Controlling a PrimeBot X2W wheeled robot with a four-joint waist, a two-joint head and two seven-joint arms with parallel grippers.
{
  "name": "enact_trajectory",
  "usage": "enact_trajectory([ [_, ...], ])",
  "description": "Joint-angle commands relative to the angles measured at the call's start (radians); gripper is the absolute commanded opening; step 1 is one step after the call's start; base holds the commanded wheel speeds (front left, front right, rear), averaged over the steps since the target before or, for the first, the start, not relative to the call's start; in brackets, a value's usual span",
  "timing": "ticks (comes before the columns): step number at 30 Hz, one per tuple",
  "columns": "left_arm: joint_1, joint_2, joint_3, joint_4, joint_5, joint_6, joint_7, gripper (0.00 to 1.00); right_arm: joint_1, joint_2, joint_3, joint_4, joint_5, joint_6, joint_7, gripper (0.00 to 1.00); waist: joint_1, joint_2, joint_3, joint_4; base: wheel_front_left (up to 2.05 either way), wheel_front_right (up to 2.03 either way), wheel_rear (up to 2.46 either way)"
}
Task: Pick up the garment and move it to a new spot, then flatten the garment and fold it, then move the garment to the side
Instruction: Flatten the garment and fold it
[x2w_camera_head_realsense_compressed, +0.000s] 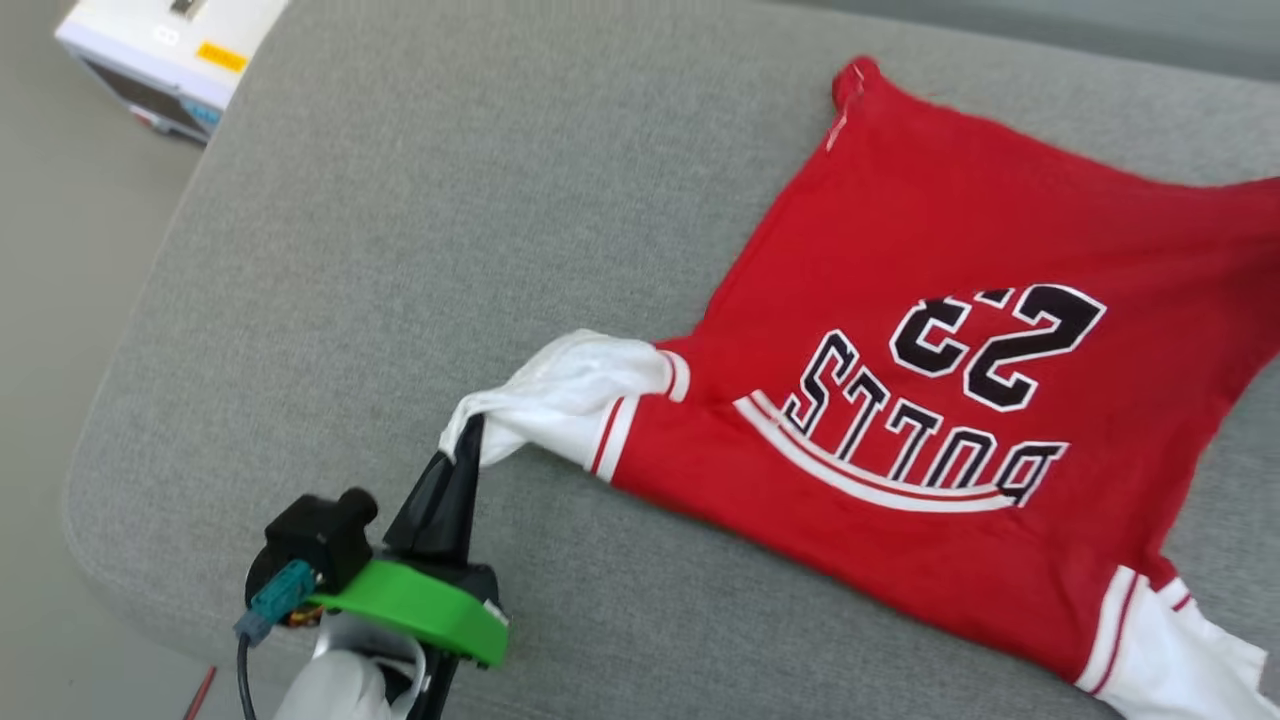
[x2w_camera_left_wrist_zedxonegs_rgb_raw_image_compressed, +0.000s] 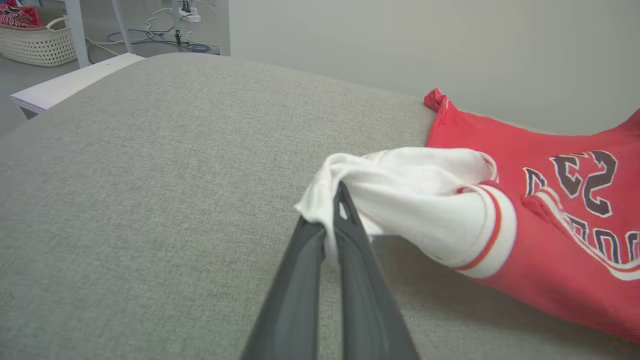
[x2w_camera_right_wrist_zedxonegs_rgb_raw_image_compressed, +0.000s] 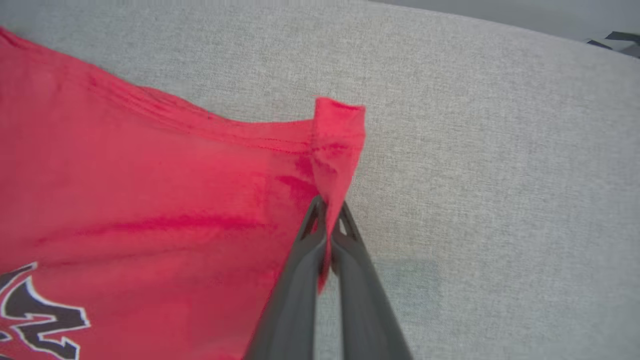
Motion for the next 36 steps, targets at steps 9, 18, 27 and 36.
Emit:
enact_trajectory([
  [9,0.105,0.047,0.048,0.008,-0.035,0.025,0.013,0.00,0.403,-0.040,-0.105,-0.303,0.106,-0.001,0.047,0.00,-0.0001,0.0000,-0.188,-0.172,0.00,0.00,0.00],
  [18,0.144,0.068,0.064,0.021,-0.062,0.034,0.036,0.00,0.887,0.159,-0.372,-0.618,0.081,-0.001,0.072,0.00,-0.0001,0.0000,-0.205,-0.248,0.00,0.00,0.00],
  [27,0.142,0.078,0.055,0.039,-0.077,0.030,0.055,0.00,1.155,0.460,-0.488,-0.746,0.055,-0.001,0.045,0.00,-0.0001,0.0000,-0.197,-0.273,0.00,0.00,0.00],
  [36,0.145,0.082,0.052,0.041,-0.084,0.039,0.061,0.00,1.110,0.494,-0.466,-0.767,0.115,-0.001,-0.244,1.00,-0.0001,0.0000,-0.199,-0.298,0.00,0.00,0.00],
])
